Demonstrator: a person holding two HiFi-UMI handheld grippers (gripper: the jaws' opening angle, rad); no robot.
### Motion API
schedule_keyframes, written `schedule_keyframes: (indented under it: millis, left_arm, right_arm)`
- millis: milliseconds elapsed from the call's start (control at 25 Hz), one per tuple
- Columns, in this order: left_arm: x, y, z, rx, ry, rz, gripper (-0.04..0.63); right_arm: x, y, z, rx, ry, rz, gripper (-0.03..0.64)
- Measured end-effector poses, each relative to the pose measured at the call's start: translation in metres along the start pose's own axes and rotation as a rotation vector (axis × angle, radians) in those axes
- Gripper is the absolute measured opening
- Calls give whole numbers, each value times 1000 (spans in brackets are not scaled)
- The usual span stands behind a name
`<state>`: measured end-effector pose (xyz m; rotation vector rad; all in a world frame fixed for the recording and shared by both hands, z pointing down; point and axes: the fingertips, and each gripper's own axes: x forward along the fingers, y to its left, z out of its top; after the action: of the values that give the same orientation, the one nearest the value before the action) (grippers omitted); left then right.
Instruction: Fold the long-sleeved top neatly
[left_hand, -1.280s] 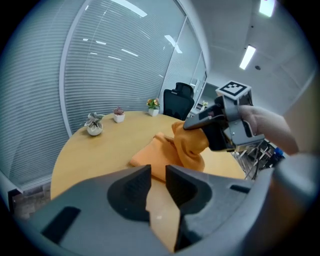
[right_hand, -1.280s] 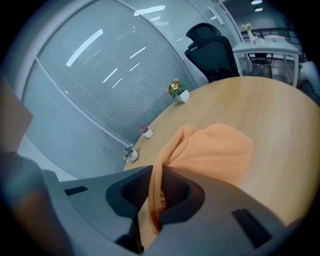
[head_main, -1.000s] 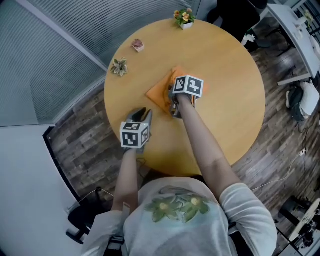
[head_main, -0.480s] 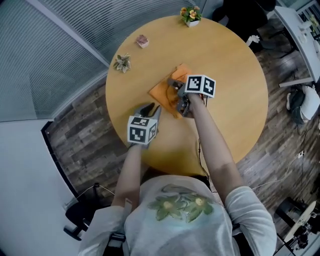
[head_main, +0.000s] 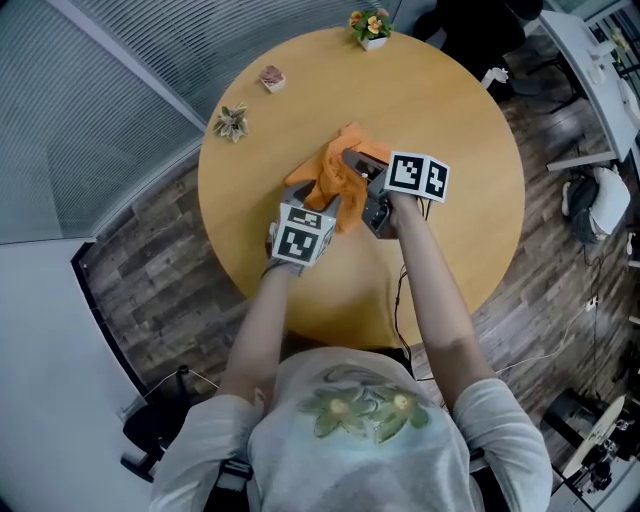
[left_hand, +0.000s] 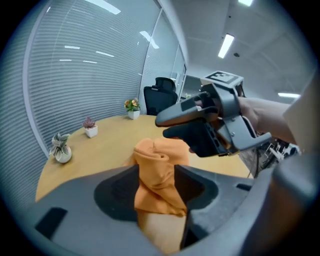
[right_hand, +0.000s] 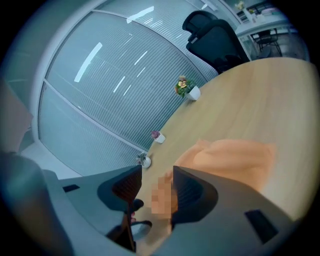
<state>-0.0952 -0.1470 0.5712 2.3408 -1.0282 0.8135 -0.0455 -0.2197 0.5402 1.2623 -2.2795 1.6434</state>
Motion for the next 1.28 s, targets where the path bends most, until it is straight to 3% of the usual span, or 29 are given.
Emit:
schedule_keyframes:
  millis: [240, 400, 480, 640, 840, 960, 1040, 1120, 1280]
  left_arm:
    - [33, 7, 6, 31, 77, 64, 197]
    - [25, 23, 11, -78, 47, 43, 95]
    - [17, 36, 11, -135, 28, 52, 82]
    - [16, 64, -8, -204, 66, 97, 80]
    - [24, 84, -28, -231, 125, 118, 81]
    - [27, 87, -36, -252, 143, 107, 81]
    - [26, 85, -35, -263, 127, 80, 81]
    - [21, 84, -29, -286, 90, 40, 81]
    - [9, 91, -18, -402, 5, -31, 81]
  right_arm:
    - [-20, -31, -11, -52, 1, -49, 206]
    - [-26, -42, -12, -79, 4, -64, 206]
    - [-29, -47, -8, -114, 1, -80, 206]
    - [-26, -62, 14, -325, 6, -196, 206]
    - [0, -95, 35, -638, 140, -330, 206]
    - [15, -112, 31, -676, 253, -300, 201]
    - [18, -114, 26, -689, 303, -259, 48]
    - [17, -105, 32, -697, 267, -214, 38]
    - [11, -71, 59, -673, 109, -128, 37]
